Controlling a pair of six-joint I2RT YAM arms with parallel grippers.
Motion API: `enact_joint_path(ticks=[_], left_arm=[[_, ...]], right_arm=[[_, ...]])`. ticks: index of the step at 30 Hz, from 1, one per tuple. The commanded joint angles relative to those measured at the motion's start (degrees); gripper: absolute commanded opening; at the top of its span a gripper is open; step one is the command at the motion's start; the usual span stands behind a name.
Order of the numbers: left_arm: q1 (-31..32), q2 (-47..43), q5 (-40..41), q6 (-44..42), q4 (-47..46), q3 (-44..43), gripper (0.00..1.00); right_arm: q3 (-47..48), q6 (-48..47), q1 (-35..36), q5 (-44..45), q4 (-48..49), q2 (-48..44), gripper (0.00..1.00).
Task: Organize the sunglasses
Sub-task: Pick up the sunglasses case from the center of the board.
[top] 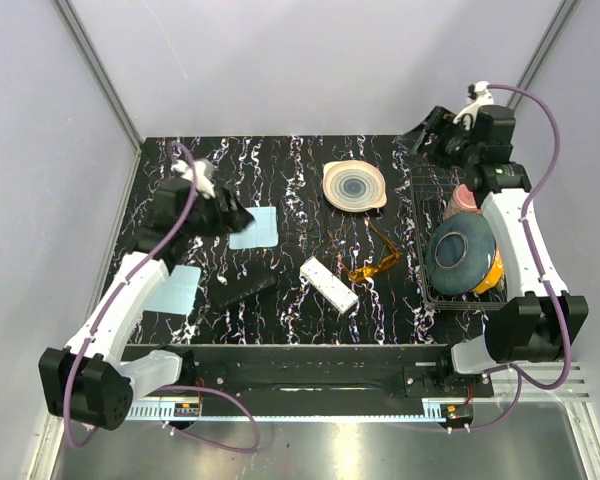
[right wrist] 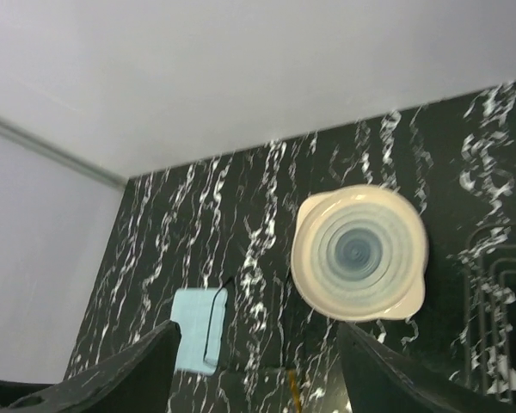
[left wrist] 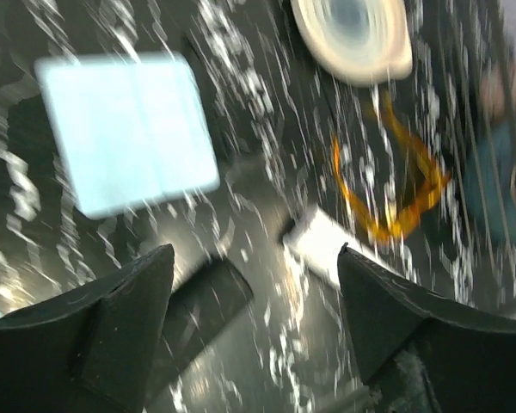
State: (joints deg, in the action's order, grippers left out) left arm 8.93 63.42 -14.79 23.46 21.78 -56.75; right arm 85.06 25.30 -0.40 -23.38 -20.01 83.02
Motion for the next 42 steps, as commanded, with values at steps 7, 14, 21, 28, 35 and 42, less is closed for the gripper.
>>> enact_joint_path(ticks=[7,14,21,28,35,42], left_arm=[[10.58,-0.49,4.68,-0.51,14.43,5.86,0.92],[20.85,3.89,8.44,-10.44,14.51,6.49,0.99],[23.77,14.71,18.99,-16.78,17.43,2.7,0.99],[23.85,21.55,18.57,-21.61,17.24,0.68,0.99],[23.86,28.6,19.09,-22.94,18.65,-3.19,0.99],[23.85,31.32,18.92,-22.5,17.95,-2.75,0.96]], right_arm=[[-1.03,0.63,7.26,0.88,-1.87,1.0,0.82],[-3.23,0.8,7.96,-0.09,-1.44,0.3,0.89],[-1.91,-0.16,7.88,-1.06,-1.7,-0.05,0.92],[-1.03,-0.16,7.88,-1.32,-3.11,-0.14,0.93],[1.51,-0.87,7.88,-1.58,-5.04,1.26,0.93],[1.61,-0.51,7.88,-1.06,-5.04,1.53,0.93]])
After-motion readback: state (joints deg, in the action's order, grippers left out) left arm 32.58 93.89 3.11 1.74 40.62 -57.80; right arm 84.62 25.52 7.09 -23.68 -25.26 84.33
